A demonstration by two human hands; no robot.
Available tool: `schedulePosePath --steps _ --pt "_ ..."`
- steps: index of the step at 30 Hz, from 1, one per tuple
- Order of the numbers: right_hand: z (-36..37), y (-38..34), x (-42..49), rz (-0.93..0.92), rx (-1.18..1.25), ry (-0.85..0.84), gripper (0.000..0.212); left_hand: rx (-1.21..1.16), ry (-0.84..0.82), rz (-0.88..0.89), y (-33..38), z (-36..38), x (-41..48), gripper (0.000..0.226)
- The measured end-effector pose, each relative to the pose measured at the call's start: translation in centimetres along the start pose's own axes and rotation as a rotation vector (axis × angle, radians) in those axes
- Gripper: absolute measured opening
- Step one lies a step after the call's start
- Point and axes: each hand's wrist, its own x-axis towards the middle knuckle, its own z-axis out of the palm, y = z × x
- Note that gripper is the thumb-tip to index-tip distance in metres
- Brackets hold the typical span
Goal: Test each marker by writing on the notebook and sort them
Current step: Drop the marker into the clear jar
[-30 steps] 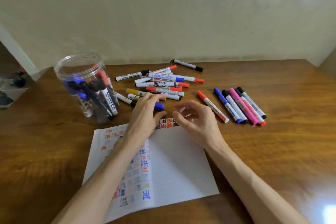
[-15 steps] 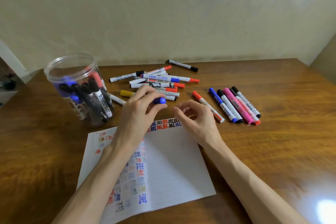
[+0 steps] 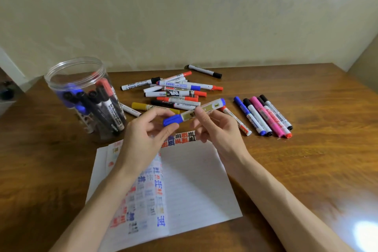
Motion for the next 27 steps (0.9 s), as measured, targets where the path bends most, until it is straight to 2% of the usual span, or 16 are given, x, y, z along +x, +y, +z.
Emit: schedulePosePath --steps 4,7,10,14,20,24,27 --pt "0.4 0.0 -0.3 -0.077 -0.152 0.009 0.029 0.306 -0.09 0.185 -0.9 0.3 -0.2 0.042" --pt "0.4 0.2 -0.3 -0.112 -0.222 0.009 0.031 0.379 -0.162 0.251 -1.0 0.2 -0.3 0.056" --pt "0.5 0.1 -0.4 -0.114 -0.241 0.0 0.036 0.43 -0.157 0.279 -0.9 0.2 -0.5 0.058" --pt "0.6 0.1 -0.2 -0.142 -0.237 -0.014 0.043 0.392 -0.177 0.199 -0.3 0.1 -0.4 0.059" --pt "0.2 -0.4 -0.2 -0.216 -0.291 -0.077 0.028 0.187 -0.287 -0.002 0.3 -0.6 -0.5 0.042" --pt "-0.4 -0.8 -0.3 -0.254 -0.315 -0.122 0.028 0.065 -0.383 -0.038 0.6 -0.8 -0.2 0.023" --pt "-0.8 -1.1 -0.2 -0.274 -0.333 -0.158 0.029 -0.027 -0.456 -0.077 0.6 -1.1 -0.1 0.025"
